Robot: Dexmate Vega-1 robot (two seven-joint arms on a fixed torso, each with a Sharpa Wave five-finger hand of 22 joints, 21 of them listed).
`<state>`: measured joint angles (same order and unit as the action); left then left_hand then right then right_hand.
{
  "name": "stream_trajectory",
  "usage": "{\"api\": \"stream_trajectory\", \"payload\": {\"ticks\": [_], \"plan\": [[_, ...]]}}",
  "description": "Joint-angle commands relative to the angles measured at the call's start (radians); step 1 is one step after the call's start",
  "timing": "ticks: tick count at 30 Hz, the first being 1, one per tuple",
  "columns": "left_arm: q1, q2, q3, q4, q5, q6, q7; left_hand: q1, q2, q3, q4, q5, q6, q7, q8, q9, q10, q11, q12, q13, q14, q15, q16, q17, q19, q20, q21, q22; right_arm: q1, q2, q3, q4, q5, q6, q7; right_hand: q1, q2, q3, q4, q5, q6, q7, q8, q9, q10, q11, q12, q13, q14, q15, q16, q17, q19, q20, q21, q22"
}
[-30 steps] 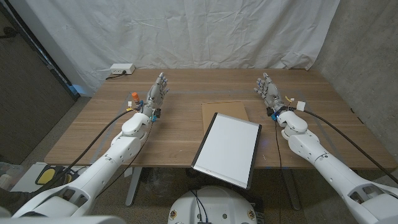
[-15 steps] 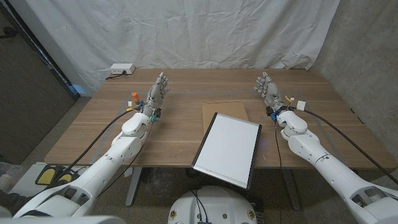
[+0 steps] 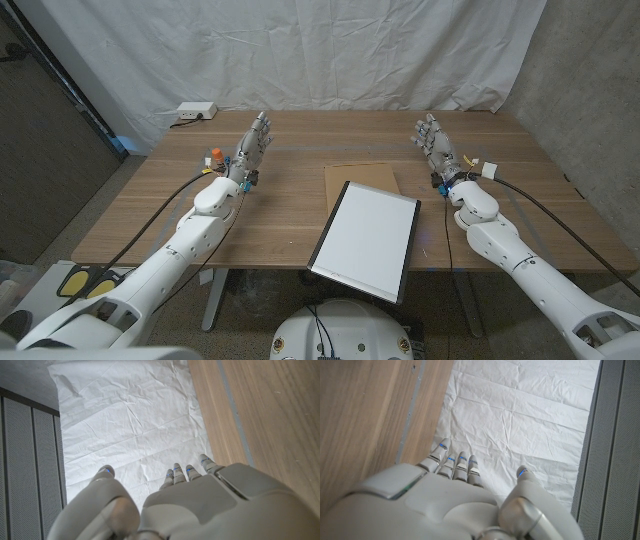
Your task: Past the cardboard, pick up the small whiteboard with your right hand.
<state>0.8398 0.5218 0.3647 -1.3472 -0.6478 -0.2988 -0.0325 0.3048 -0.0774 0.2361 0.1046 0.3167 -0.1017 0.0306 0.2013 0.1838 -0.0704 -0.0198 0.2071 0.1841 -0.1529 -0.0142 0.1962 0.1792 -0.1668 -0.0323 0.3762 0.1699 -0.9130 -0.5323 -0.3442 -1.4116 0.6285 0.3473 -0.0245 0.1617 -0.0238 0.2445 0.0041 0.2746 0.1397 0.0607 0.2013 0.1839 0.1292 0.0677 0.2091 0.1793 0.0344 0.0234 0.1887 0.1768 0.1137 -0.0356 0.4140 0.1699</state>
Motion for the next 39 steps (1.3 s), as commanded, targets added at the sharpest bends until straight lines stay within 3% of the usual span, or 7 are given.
{"api": "stream_trajectory", "payload": {"ticks": [1,12,14,15,27,30,39], "plan": [[0.011,0.024,0.002,-0.049,0.009,0.04,0.017,0.015,0.0,0.001,-0.005,0.004,0.007,-0.002,0.005,0.001,0.004,0.001,0.006,0.002,0.008,0.003,0.003,0.001,-0.064,-0.068,-0.004,0.003,-0.054,-0.027,0.029,-0.045,0.012,0.03,0.01,0.01,0.002,0.003,-0.004,0.007,0.011,0.0,0.006,0.004,0.013,0.002,0.007,0.003,0.014,0.003,0.007,0.003,0.009,-0.031,0.0,0.005],[0.029,0.063,0.0,-0.11,0.044,0.059,0.045,0.025,0.007,0.003,-0.009,0.004,0.02,-0.001,0.008,0.001,0.015,0.005,0.009,0.002,0.018,0.002,0.004,0.001,-0.052,-0.063,-0.007,0.003,-0.074,-0.044,0.048,-0.048,0.049,0.04,0.055,0.021,0.009,0.007,-0.01,0.006,0.014,-0.004,0.006,0.004,0.017,0.0,0.007,0.004,0.016,0.002,0.006,0.003,0.014,-0.031,-0.004,0.005],[0.021,0.096,0.014,-0.121,0.088,0.064,0.034,0.027,0.008,0.004,-0.01,0.004,0.021,-0.001,0.007,0.001,0.016,0.002,0.009,0.002,0.02,0.002,0.004,0.001,-0.051,-0.062,-0.008,0.003,-0.082,-0.049,0.05,-0.053,0.05,0.039,0.054,0.022,0.009,0.008,-0.011,0.006,0.014,-0.004,0.005,0.004,0.016,0.0,0.007,0.004,0.016,0.002,0.005,0.003,0.014,-0.031,-0.005,0.005],[0.031,0.096,0.011,-0.145,0.099,0.085,0.076,0.027,0.008,0.004,-0.01,0.004,0.021,-0.003,0.007,0.001,0.017,0.002,0.009,0.002,0.019,0.002,0.004,0.001,-0.052,-0.062,-0.009,0.003,-0.085,-0.048,0.052,-0.053,0.053,0.041,0.057,0.023,0.01,0.008,-0.012,0.006,0.014,-0.004,0.005,0.004,0.016,0.0,0.007,0.004,0.016,0.002,0.005,0.003,0.015,-0.031,-0.005,0.005],[0.023,0.058,0.002,-0.087,0.056,0.038,0.036,0.036,0.016,0.005,-0.014,0.003,0.023,-0.006,0.005,0.001,0.019,-0.001,0.007,0.002,0.022,0.001,0.002,0.002,-0.054,-0.06,-0.018,0.004,-0.165,-0.058,0.078,-0.109,0.032,0.098,0.021,0.034,0.015,0.012,-0.019,0.004,0.019,-0.007,0.005,0.005,0.023,-0.001,0.008,0.004,0.022,-0.001,0.005,0.003,0.021,-0.032,-0.009,0.006],[0.009,0.085,0.016,-0.079,0.08,0.048,0.006,0.039,0.018,0.006,-0.015,0.003,0.03,-0.005,0.007,0.001,0.026,-0.002,0.009,0.002,0.027,0.001,0.003,0.002,-0.052,-0.058,-0.02,0.004,-0.183,-0.057,0.083,-0.121,0.029,0.114,0.016,0.036,0.016,0.012,-0.02,0.003,0.022,-0.006,0.006,0.005,0.024,-0.002,0.009,0.004,0.023,-0.001,0.006,0.003,0.022,-0.032,-0.01,0.006],[0.017,0.071,0.007,-0.081,0.07,0.026,0.018,0.043,0.024,0.006,-0.016,0.001,0.023,-0.008,0.002,0.001,0.013,-0.004,0.003,0.002,0.019,-0.001,-0.002,0.002,-0.056,-0.06,-0.028,0.004,-0.218,-0.069,0.094,-0.156,0.017,0.125,0.003,0.042,0.018,0.013,-0.024,0.001,0.024,-0.007,0.005,0.005,0.029,-0.004,0.01,0.004,0.028,-0.004,0.006,0.004,0.027,-0.032,-0.014,0.006]]}}
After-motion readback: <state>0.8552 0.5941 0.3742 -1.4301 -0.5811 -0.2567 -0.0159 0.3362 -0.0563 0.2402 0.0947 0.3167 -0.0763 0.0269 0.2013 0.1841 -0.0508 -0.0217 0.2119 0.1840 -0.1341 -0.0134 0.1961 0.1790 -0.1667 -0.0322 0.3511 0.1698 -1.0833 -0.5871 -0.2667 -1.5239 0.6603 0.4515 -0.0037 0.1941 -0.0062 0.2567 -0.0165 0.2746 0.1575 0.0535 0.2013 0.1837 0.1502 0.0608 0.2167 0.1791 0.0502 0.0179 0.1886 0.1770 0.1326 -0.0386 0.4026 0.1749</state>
